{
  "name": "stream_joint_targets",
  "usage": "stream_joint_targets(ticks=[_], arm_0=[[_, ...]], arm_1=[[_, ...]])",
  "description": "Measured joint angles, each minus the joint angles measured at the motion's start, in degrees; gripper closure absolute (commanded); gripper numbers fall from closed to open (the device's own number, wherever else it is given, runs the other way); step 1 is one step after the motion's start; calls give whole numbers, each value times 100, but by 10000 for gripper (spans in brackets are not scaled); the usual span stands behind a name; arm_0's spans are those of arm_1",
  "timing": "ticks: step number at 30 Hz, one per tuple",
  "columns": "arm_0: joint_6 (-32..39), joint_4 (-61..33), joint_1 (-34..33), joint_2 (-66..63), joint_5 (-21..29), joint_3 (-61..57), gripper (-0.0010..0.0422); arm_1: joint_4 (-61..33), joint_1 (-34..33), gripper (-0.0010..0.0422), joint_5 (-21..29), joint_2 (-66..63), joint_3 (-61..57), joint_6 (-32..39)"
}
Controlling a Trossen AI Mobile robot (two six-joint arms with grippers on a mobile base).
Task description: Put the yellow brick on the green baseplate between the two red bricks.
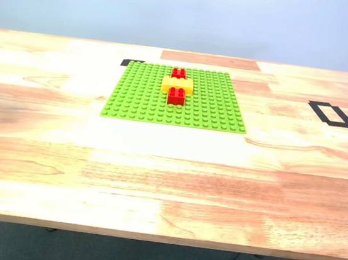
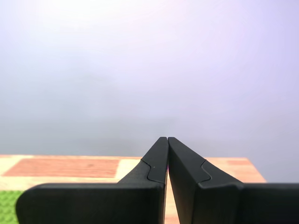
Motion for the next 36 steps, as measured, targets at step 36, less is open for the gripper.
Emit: stream_joint_targets(ticks=[36], arm_0=[[-256,-1182,-2,-2227,-546,-933,413]], arm_1=[[-931,4,413,448,-1729,-942,92]])
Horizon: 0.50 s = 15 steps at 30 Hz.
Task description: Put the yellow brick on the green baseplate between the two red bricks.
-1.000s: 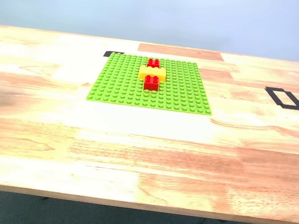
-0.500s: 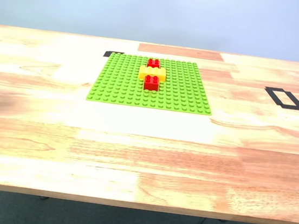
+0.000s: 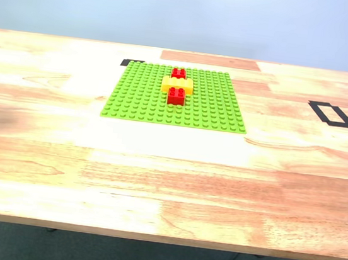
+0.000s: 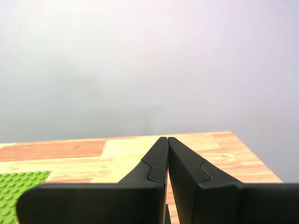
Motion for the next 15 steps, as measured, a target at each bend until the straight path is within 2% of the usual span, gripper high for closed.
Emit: stream_joint_targets(ticks=[15], arm_0=[[-7,-122,0,-2,13,46,413]], arm_1=[[-4,-2,413,-31,48,0,-2]])
